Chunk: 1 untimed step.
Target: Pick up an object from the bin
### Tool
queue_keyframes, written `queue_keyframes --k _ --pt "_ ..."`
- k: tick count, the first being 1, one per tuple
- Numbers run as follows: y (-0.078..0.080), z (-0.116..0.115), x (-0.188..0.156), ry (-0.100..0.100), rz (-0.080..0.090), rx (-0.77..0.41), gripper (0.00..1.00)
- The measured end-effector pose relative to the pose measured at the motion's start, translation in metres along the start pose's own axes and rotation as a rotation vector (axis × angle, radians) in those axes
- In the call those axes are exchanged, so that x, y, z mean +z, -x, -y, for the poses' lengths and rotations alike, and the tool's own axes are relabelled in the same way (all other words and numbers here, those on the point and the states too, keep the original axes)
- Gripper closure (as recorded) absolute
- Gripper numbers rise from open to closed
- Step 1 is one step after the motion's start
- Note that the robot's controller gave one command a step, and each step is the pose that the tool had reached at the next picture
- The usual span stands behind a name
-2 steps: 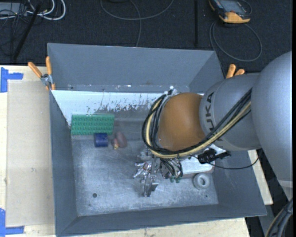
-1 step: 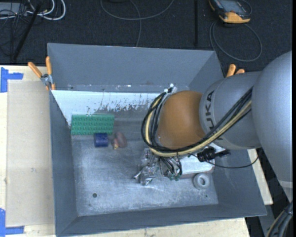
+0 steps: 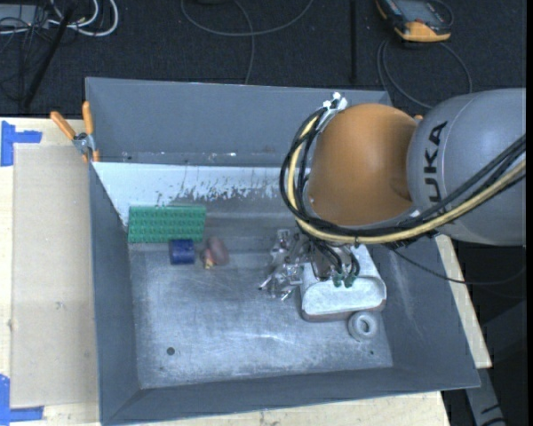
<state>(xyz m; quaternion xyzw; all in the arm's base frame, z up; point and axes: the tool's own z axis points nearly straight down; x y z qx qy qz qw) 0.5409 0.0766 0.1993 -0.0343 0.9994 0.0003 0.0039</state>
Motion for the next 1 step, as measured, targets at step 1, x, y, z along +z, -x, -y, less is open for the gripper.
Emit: queue_keyframes --k 1 --pt "0.0101 -0.0118 -0.0345 0.001 -0.004 -0.279 1.0"
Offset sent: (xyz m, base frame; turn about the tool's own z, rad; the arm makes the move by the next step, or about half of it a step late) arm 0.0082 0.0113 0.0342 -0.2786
